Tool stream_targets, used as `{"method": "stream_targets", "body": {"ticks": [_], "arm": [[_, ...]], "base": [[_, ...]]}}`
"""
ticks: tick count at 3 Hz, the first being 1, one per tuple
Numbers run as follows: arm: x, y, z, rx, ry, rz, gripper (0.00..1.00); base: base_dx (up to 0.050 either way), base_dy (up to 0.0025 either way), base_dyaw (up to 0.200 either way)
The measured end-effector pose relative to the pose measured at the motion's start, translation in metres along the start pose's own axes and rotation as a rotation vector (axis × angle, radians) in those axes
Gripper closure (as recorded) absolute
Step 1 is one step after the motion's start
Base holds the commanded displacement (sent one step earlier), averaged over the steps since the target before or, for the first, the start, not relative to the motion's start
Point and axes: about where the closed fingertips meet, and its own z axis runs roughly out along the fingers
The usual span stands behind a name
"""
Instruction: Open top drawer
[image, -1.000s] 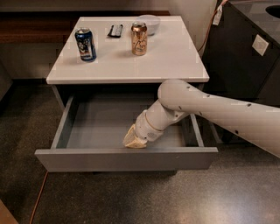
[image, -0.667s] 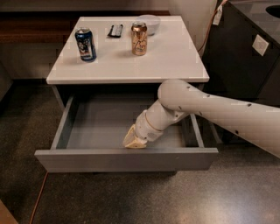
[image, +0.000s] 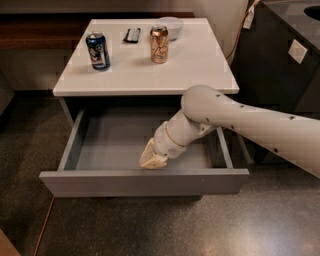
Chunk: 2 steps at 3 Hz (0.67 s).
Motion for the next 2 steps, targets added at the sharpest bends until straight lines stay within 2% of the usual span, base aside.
{"method": "stream_targets", "body": {"ticks": [1, 2], "arm": [[-0.0042, -0.003, -0.0055, 0.013, -0.002, -0.01, 0.04], [-0.0044, -0.0024, -0.0046, 0.011, -0.001, -0.01, 0.0]], "base": [[0.0, 0.0, 0.0], [0.0, 0.0, 0.0]]}}
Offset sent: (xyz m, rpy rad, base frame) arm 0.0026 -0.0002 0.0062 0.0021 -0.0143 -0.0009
